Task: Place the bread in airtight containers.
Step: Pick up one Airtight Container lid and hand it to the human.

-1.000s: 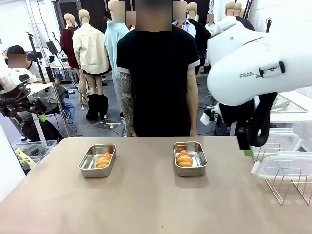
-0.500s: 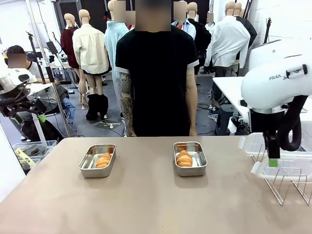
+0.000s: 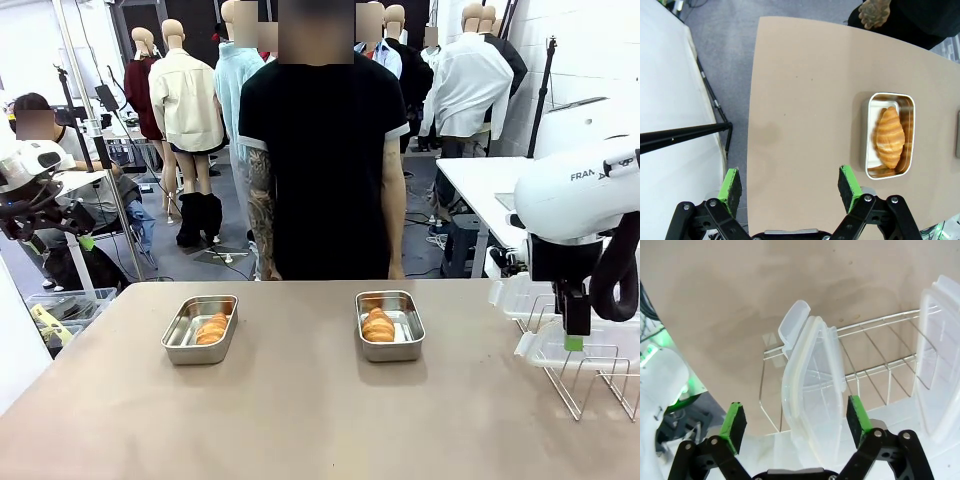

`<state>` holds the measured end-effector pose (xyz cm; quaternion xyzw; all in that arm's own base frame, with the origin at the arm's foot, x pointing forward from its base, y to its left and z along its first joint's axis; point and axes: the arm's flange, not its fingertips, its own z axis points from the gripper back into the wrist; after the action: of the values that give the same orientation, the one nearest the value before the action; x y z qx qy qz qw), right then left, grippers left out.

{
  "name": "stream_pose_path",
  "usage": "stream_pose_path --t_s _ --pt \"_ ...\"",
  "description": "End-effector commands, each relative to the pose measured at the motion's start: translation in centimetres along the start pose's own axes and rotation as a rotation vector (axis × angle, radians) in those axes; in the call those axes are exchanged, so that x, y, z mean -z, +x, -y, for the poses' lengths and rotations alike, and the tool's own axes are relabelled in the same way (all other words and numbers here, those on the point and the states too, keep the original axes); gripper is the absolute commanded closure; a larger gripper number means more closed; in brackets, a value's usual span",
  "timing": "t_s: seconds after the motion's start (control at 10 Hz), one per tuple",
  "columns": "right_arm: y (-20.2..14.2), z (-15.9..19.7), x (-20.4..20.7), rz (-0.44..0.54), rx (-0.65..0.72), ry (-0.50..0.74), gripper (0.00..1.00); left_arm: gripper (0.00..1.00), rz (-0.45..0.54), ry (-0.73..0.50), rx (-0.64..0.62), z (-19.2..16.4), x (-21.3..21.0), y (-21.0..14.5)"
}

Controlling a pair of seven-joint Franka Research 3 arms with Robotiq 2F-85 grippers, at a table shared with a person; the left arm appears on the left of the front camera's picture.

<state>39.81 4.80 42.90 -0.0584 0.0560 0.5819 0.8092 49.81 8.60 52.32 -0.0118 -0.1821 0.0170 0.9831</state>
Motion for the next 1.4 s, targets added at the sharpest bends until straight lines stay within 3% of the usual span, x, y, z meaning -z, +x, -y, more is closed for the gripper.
stream_pose_path --t_s 0.0,1.0,1.3 --pt "0.3 -0.1 -0.4 0.006 0.000 0.014 0.00 0.00 0.003 0.002 -0.006 -0.1 -0.2 0.0" --pt "-3.7 2.9 2.3 0.038 -0.156 -0.057 0.00 0.00 0.003 0.002 -0.006 -0.1 -0.2 0.0" --pt "-3.6 3.5 2.3 0.072 -0.169 -0.059 0.60 0.00 0.003 0.002 -0.006 -0.1 -0.2 0.0"
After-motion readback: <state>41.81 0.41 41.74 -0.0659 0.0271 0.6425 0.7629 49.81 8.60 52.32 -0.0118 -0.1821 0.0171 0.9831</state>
